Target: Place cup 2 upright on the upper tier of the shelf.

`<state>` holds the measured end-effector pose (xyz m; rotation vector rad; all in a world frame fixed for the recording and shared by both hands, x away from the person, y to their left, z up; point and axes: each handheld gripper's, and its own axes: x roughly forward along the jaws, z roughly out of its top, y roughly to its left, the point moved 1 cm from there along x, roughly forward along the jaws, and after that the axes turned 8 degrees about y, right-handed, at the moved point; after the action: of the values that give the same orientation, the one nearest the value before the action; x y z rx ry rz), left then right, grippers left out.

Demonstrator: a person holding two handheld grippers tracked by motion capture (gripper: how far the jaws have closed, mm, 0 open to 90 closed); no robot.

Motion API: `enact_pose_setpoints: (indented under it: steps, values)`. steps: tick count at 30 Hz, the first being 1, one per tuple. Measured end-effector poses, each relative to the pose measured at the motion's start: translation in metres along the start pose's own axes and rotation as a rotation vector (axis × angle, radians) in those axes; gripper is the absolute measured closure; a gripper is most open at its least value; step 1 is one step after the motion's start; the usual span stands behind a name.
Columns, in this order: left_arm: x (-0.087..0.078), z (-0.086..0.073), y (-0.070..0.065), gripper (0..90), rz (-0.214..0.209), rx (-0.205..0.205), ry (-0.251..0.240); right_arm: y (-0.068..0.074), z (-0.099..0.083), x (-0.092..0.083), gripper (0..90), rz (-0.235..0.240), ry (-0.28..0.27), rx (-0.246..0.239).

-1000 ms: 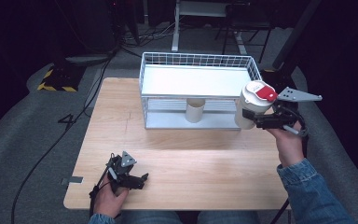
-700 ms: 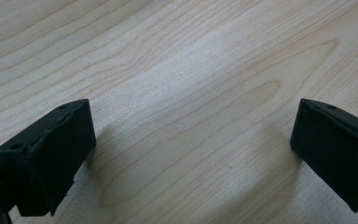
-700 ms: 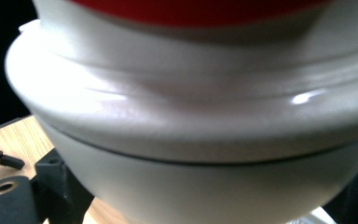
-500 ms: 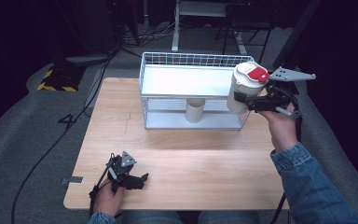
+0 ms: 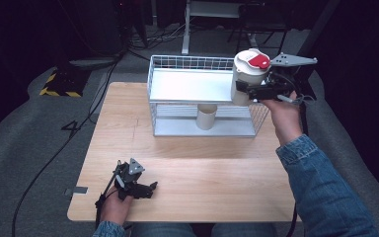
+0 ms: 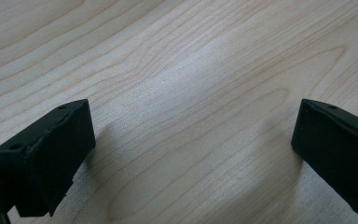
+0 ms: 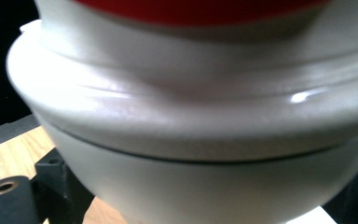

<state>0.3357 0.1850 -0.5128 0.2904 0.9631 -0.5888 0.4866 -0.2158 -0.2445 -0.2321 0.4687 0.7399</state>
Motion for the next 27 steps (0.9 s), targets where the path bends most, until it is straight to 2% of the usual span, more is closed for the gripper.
enact_pose_setpoints:
  steps: [3,7,14,22,23,27]
  values:
    - [0.0,0.0,0.0,0.0,0.001,0.002,0.001,0.0,0.006,0.006,9.3,-0.006,-0.004,0.0]
    - [0.0,0.0,0.0,0.0,0.001,0.001,0.001,-0.002,0.011,0.021,9.3,0.007,-0.022,0.034]
    - [0.0,0.0,0.0,0.0,0.001,0.001,0.0,-0.006,0.021,0.039,9.2,0.009,-0.033,0.063]
    - [0.0,0.0,0.0,0.0,0.002,0.001,0.0,-0.005,0.029,0.056,9.2,-0.002,-0.028,0.065]
    - [0.0,0.0,0.001,0.0,0.005,0.01,0.003,-0.005,0.029,0.058,9.2,-0.002,-0.027,0.068]
    - [0.0,0.0,0.0,0.0,0.001,0.004,0.002,-0.003,0.033,0.069,9.2,0.007,-0.032,0.084]
